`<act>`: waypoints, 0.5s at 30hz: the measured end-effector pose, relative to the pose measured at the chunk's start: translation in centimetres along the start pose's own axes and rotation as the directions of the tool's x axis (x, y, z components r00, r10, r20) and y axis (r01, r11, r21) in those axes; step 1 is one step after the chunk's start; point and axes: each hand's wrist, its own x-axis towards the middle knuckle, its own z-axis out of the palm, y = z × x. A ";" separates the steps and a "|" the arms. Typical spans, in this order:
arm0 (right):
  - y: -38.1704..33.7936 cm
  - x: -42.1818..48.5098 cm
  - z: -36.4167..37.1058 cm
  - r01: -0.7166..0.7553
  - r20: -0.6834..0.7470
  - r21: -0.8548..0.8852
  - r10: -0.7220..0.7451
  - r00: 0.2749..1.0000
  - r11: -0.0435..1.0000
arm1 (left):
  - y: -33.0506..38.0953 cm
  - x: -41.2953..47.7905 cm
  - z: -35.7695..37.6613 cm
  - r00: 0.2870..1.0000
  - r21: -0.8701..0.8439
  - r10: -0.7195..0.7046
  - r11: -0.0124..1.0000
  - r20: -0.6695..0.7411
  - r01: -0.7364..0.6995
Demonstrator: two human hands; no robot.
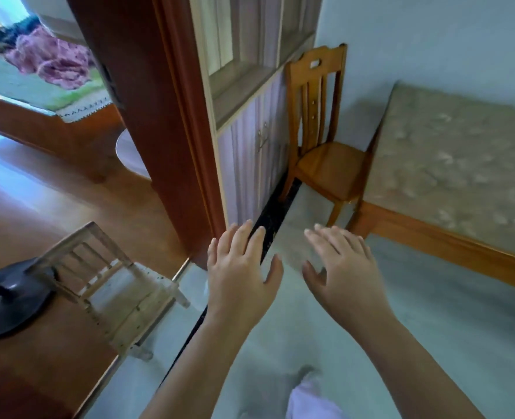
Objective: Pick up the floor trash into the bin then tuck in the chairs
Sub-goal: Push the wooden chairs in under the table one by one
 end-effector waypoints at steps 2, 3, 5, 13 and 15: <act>0.9 -1.6 -2.2 -0.054 -0.026 -0.027 0.054 0.998 0.998 | 2.3 0.0 -0.4 0.996 -0.021 0.088 0.996 0.000 -0.088; 1.3 -2.5 -3.1 -0.081 -0.037 -0.042 0.080 0.996 0.996 | 3.4 -0.2 -0.5 0.992 -0.033 0.124 0.992 0.006 -0.124; 2.1 -4.5 -5.0 -0.131 -0.065 -0.085 0.125 0.990 0.988 | 5.5 -1.0 -0.6 0.981 -0.058 0.195 0.979 0.020 -0.194; 5.1 -13.8 -10.9 -0.329 -0.152 -0.127 0.309 0.939 0.936 | 13.8 -6.8 -0.7 0.915 -0.133 0.399 0.912 0.066 -0.388; 5.8 -17.0 -12.8 -0.356 -0.179 -0.142 0.330 0.927 0.924 | 16.2 -9.1 -0.9 0.901 -0.150 0.427 0.898 0.073 -0.413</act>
